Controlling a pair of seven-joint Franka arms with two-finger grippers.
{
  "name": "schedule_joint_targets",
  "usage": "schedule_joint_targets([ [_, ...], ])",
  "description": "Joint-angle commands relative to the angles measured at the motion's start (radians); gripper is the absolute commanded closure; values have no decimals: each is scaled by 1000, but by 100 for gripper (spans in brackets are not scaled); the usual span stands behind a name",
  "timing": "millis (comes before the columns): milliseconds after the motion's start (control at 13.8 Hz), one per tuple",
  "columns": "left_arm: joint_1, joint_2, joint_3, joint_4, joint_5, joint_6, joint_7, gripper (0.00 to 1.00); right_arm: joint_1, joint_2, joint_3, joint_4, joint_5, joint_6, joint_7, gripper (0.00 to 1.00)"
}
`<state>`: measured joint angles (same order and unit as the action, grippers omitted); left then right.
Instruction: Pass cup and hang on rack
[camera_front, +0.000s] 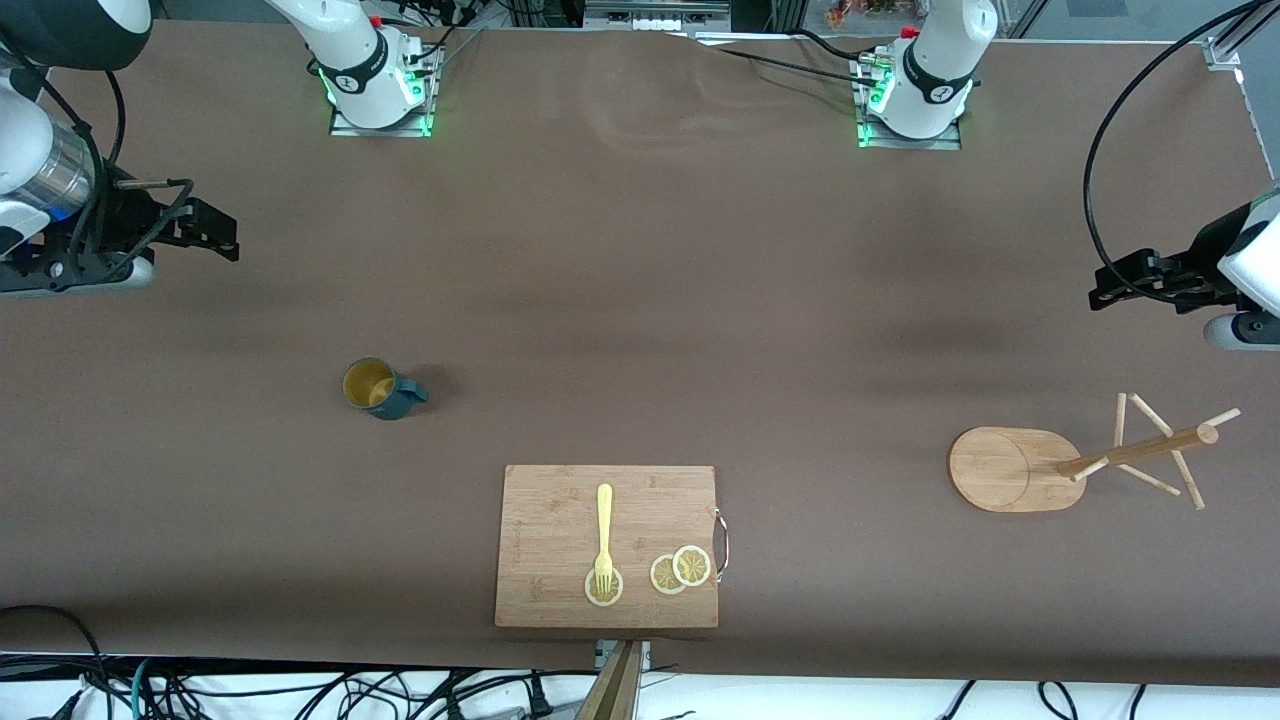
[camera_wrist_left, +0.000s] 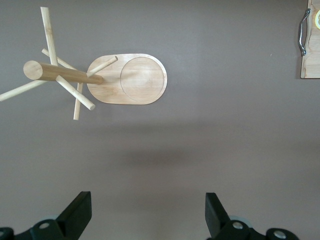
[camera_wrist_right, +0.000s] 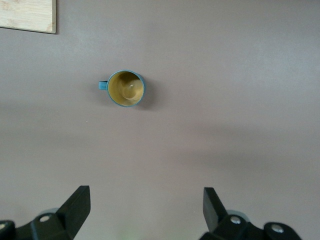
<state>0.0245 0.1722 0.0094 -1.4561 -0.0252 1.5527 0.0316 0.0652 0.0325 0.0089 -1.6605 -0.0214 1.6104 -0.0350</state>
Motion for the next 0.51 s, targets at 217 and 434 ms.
schedule_joint_targets([
  [217, 5, 17, 0, 39, -18, -25, -2, 0, -19, -10, 17, 14, 0, -13, 15, 0],
  [434, 3, 17, 0, 39, -18, -25, -6, 0, -19, -10, 17, 13, 1, -18, 15, 0],
])
